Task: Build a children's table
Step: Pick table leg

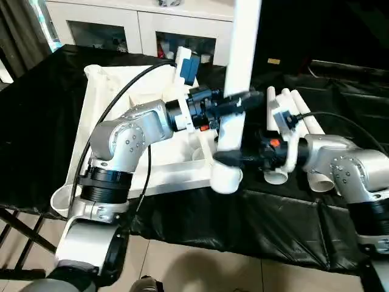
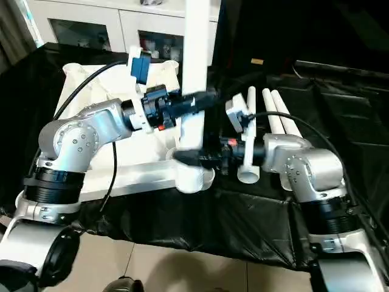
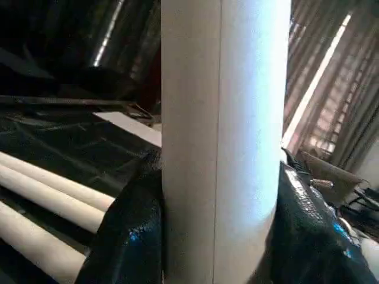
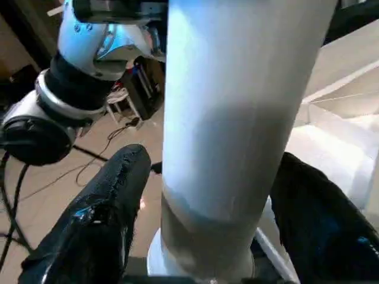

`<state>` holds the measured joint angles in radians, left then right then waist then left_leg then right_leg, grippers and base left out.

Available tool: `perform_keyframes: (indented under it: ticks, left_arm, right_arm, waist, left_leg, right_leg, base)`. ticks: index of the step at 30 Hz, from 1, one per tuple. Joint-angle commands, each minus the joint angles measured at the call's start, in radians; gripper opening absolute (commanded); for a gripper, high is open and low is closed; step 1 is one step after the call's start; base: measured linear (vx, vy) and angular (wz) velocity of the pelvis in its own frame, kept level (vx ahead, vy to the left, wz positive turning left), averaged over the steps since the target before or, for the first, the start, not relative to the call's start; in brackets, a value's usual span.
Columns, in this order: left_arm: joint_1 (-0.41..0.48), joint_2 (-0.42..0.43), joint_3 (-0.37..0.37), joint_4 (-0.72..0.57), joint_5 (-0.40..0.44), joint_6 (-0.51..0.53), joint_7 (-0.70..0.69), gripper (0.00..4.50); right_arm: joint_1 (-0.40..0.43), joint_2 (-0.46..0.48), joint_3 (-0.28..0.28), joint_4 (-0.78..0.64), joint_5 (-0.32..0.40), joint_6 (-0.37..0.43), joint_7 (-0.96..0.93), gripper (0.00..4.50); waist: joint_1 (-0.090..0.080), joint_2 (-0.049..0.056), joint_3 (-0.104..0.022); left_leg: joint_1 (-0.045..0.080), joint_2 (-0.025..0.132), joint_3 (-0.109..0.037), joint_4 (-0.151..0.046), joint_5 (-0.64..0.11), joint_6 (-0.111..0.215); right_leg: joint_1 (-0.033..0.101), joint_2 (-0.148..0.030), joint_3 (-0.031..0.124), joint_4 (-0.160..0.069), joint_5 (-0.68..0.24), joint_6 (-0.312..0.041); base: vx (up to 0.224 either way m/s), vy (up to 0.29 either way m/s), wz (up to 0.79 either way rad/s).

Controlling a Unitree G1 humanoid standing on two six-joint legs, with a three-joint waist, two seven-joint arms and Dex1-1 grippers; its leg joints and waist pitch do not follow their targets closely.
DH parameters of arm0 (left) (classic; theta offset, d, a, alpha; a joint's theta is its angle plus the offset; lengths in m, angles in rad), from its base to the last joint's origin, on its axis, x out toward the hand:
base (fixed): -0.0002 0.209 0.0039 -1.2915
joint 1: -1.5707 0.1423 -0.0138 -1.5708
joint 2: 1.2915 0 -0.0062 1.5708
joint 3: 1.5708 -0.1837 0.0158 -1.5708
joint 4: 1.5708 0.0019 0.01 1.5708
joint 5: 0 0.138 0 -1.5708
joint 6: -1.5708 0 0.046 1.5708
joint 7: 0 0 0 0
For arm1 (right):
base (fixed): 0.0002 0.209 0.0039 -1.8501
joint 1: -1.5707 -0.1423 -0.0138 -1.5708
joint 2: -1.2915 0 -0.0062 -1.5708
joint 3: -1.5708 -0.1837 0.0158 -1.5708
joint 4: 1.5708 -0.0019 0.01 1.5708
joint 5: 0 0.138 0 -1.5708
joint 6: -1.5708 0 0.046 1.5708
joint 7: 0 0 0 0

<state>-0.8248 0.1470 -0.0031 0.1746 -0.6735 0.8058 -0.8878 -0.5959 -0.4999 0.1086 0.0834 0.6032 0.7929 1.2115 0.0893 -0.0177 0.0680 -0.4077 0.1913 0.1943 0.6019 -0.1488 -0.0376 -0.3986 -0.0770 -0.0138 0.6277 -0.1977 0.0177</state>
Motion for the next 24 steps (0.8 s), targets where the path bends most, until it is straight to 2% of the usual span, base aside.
perform_keyframes:
  ticks: [1,6,13,18,24]
  left_arm:
    - [-0.016,0.002,-0.008,-0.009,-0.013,0.007,-0.014,1.85]
    - [-0.012,0.005,-0.01,-0.024,-0.034,0.027,-0.043,1.85]
    - [-0.006,-0.007,-0.009,-0.031,-0.053,0.037,-0.052,1.85]
    - [-0.004,-0.02,-0.002,-0.034,-0.058,0.041,-0.044,1.85]
    - [-0.002,-0.02,-0.007,-0.032,-0.06,0.039,-0.044,1.85]
  right_arm:
    - [-0.019,-0.015,0.015,0.004,-0.009,-0.01,0.02,3.39]
    - [-0.02,-0.014,0.024,0.01,-0.01,-0.009,0.035,3.39]
    - [-0.021,-0.007,0.031,0.015,0.001,0.002,0.05,3.39]
    - [-0.018,0.001,0.036,0.017,0.003,0.005,0.054,2.86]
    - [-0.014,0.006,0.038,0.015,0.002,0.01,0.056,2.33]
  waist:
    - [0.001,-0.006,-0.081]
    - [0.002,-0.008,-0.084]
    - [0.002,-0.007,-0.084]
    - [0.002,-0.008,-0.084]
    - [0.002,-0.005,-0.085]
  left_leg:
    - [0.037,0.028,-0.011,-0.061,-0.176,0.002]
    - [0.035,0.027,-0.01,-0.058,-0.15,0.017]
    - [0.036,0.028,-0.01,-0.057,-0.162,0.016]
    - [0.035,0.028,-0.01,-0.056,-0.151,0.023]
    - [0.036,0.028,-0.011,-0.056,-0.151,0.021]
  right_leg:
    - [0.044,-0.046,0.019,-0.07,-0.101,-0.249]
    - [0.045,-0.045,0.019,-0.065,-0.062,-0.263]
    - [0.045,-0.045,0.018,-0.066,-0.077,-0.265]
    - [0.046,-0.045,0.018,-0.066,-0.069,-0.265]
    - [0.046,-0.044,0.018,-0.064,-0.06,-0.267]
  base:
    - [0.0,0.0,0.0]
    - [0.0,0.0,0.0]
    - [0.0,0.0,0.0]
    - [0.0,0.0,0.0]
    - [0.0,0.0,0.0]
